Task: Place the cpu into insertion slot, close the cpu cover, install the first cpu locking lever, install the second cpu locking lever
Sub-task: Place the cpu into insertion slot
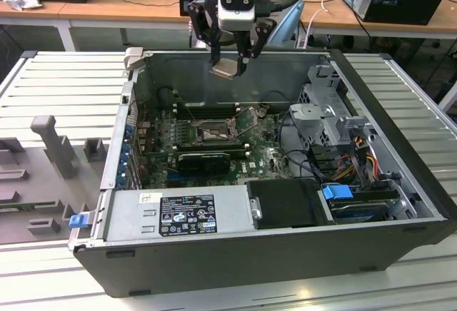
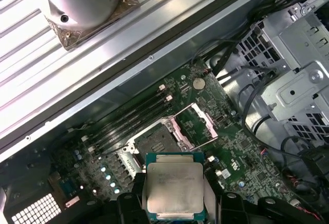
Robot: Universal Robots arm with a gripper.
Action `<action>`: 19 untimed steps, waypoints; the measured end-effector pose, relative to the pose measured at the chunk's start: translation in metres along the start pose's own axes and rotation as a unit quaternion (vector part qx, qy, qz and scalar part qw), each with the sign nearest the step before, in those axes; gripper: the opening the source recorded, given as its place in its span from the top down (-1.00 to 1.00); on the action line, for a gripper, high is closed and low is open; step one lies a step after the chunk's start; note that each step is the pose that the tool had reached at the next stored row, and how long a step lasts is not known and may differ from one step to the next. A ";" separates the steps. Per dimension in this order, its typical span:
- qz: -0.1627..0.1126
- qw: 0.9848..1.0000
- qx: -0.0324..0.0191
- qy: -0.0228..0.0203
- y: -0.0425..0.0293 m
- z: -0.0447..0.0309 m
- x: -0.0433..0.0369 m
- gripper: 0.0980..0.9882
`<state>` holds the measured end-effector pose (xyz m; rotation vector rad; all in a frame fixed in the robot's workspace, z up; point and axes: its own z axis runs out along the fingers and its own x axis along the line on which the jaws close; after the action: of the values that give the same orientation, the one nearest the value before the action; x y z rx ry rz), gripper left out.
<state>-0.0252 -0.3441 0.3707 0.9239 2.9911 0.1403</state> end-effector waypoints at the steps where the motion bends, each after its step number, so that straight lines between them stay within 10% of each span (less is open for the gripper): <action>1: 0.002 1.000 0.000 0.000 0.0000 0.0000 0.0000 0.03; 19: 0.050 0.999 -0.001 -0.004 0.0000 0.0001 0.0000 0.03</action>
<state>-0.0252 -0.3441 0.3706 1.0719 2.9365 0.1393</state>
